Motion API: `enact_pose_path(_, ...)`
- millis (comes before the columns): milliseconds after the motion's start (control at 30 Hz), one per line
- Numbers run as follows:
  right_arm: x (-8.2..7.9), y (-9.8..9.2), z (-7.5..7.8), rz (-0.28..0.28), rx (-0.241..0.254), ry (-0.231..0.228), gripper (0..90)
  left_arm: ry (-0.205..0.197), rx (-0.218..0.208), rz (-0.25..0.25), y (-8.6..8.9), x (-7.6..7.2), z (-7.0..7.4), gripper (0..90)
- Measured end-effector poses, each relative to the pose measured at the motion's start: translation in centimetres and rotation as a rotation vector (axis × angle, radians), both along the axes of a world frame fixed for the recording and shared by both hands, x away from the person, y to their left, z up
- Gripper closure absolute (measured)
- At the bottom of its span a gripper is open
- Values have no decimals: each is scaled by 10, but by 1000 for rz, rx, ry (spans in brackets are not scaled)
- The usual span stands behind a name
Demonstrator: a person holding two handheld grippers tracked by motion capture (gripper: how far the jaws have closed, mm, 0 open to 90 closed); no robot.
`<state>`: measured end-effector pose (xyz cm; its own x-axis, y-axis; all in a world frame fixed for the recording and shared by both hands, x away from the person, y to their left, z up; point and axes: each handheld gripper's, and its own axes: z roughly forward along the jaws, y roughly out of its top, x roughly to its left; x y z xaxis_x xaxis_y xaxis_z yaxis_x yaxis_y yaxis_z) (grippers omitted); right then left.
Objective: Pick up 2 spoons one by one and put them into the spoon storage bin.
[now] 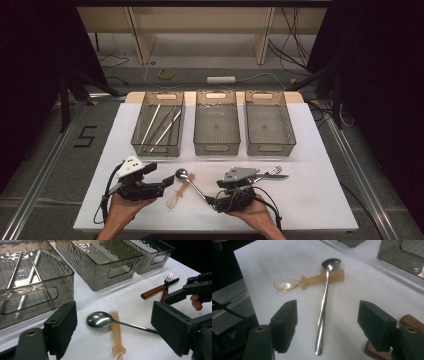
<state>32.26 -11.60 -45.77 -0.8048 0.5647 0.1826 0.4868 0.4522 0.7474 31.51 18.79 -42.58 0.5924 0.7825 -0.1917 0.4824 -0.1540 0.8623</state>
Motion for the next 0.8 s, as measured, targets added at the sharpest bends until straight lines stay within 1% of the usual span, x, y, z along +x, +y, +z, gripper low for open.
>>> enact_pose_path(133, 2, 7, -3, 15, -12, 4, 338, -1, 1, 0, 0, -1, 0, 202)
enact_pose_path(200, 2, 11, -5, 24, -20, 8, 345, -8, 4, -1, 0, -1, 1, 202)
enact_pose_path(400, 6, 23, -9, 47, -46, 11, 376, -16, 2, 11, 1, -2, 0, 201)
enact_pose_path(567, 11, 32, -13, 55, -67, 21, 421, -27, 1, 16, 1, -3, 0, 198)
enact_pose_path(767, 15, 42, -16, 64, -88, 30, 482, -37, 0, 8, 2, -7, 1, 198)
enact_pose_path(800, 15, 44, -16, 58, -91, 34, 492, -37, -1, 8, 2, -7, 1, 198)
